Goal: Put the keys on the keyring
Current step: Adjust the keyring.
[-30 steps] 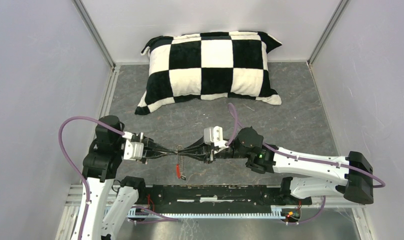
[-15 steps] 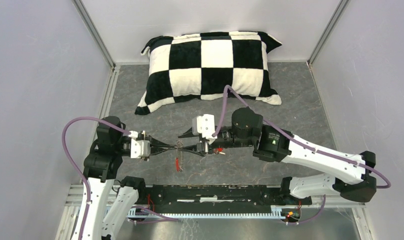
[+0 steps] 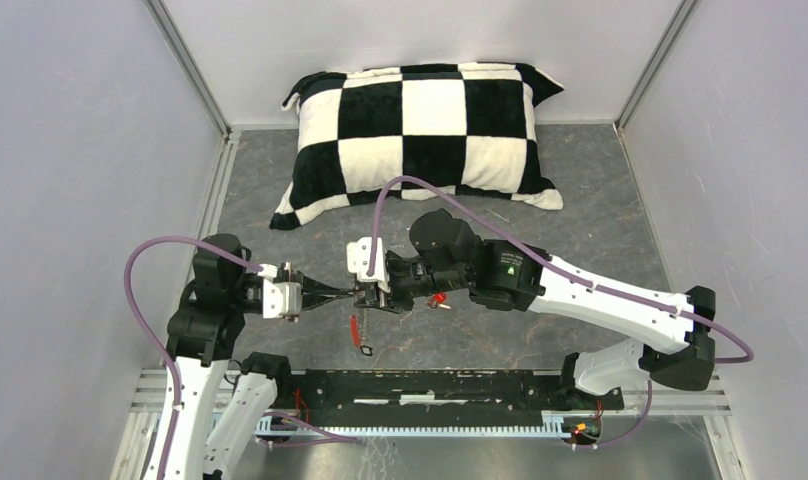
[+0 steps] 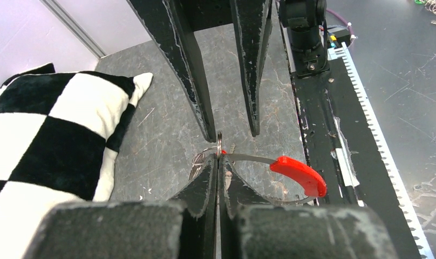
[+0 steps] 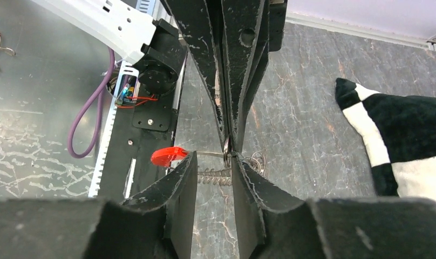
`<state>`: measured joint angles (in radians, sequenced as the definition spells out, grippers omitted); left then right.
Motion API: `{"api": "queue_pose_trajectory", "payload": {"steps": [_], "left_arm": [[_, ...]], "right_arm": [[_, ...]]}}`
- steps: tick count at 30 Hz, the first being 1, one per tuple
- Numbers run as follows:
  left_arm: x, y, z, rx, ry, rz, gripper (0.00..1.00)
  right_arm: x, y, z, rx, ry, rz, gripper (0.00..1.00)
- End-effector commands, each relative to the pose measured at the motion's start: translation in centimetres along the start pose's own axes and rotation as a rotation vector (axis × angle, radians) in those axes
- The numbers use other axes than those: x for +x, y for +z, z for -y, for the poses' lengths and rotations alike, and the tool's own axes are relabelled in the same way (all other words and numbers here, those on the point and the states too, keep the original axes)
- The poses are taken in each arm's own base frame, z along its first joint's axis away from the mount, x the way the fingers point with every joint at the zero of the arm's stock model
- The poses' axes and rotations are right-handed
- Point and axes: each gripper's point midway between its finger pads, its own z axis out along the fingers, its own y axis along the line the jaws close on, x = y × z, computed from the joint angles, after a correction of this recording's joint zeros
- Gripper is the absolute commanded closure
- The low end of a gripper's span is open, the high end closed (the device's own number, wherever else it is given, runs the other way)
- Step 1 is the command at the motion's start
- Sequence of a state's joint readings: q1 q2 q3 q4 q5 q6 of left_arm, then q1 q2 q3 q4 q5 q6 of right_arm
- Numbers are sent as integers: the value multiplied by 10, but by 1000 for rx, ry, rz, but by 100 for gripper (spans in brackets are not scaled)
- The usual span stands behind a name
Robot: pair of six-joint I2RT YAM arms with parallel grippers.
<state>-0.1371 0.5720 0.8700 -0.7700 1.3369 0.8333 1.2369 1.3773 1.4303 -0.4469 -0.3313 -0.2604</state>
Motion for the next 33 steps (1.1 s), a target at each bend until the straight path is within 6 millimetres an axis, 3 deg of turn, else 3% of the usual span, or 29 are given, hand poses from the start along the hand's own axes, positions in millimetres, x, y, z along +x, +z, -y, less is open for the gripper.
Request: {"api": "queue_pose_trajectory", "payload": {"steps": [1, 13, 22, 33], "left_arm": [[-6, 1, 1, 15, 62, 24, 98], [-7, 1, 5, 27, 52, 36, 98], [-9, 1, 5, 26, 54, 38, 98], [-11, 0, 7, 29, 61, 43, 98]], "right_arm": [[-33, -8, 5, 21, -37, 84, 66], [-44, -21, 19, 98, -58, 97, 65], [-39, -8, 9, 20, -46, 71, 63], [-28, 1, 10, -1, -40, 7, 69]]}}
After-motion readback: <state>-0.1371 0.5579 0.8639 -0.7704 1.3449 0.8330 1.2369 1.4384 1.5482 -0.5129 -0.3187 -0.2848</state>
